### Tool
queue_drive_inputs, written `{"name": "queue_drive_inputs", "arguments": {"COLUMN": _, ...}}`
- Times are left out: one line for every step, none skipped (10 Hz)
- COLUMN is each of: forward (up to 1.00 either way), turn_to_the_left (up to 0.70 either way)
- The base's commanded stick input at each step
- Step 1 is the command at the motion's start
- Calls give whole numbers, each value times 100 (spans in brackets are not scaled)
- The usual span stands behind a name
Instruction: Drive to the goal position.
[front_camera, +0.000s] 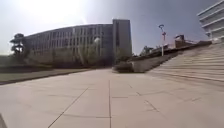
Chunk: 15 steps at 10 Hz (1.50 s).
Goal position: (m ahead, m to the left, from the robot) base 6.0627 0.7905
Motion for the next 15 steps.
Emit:
{"name": "queue_drive_inputs", "arguments": {"forward": 70, "turn_to_the_left": 0}}
{"name": "queue_drive_inputs", "arguments": {"forward": 70, "turn_to_the_left": 0}}
{"name": "queue_drive_inputs", "arguments": {"forward": 70, "turn_to_the_left": 0}}
{"name": "queue_drive_inputs", "arguments": {"forward": 70, "turn_to_the_left": 0}}
{"name": "queue_drive_inputs", "arguments": {"forward": 70, "turn_to_the_left": 0}}
{"name": "queue_drive_inputs", "arguments": {"forward": 70, "turn_to_the_left": 0}}
{"name": "queue_drive_inputs", "arguments": {"forward": 70, "turn_to_the_left": 0}}
{"name": "queue_drive_inputs", "arguments": {"forward": 70, "turn_to_the_left": 0}}
{"name": "queue_drive_inputs", "arguments": {"forward": 70, "turn_to_the_left": 0}}
{"name": "queue_drive_inputs", "arguments": {"forward": 70, "turn_to_the_left": 0}}
{"name": "queue_drive_inputs", "arguments": {"forward": 70, "turn_to_the_left": 0}}
{"name": "queue_drive_inputs", "arguments": {"forward": 70, "turn_to_the_left": 0}}
{"name": "queue_drive_inputs", "arguments": {"forward": 70, "turn_to_the_left": 0}}
{"name": "queue_drive_inputs", "arguments": {"forward": 70, "turn_to_the_left": 0}}
{"name": "queue_drive_inputs", "arguments": {"forward": 70, "turn_to_the_left": 0}}
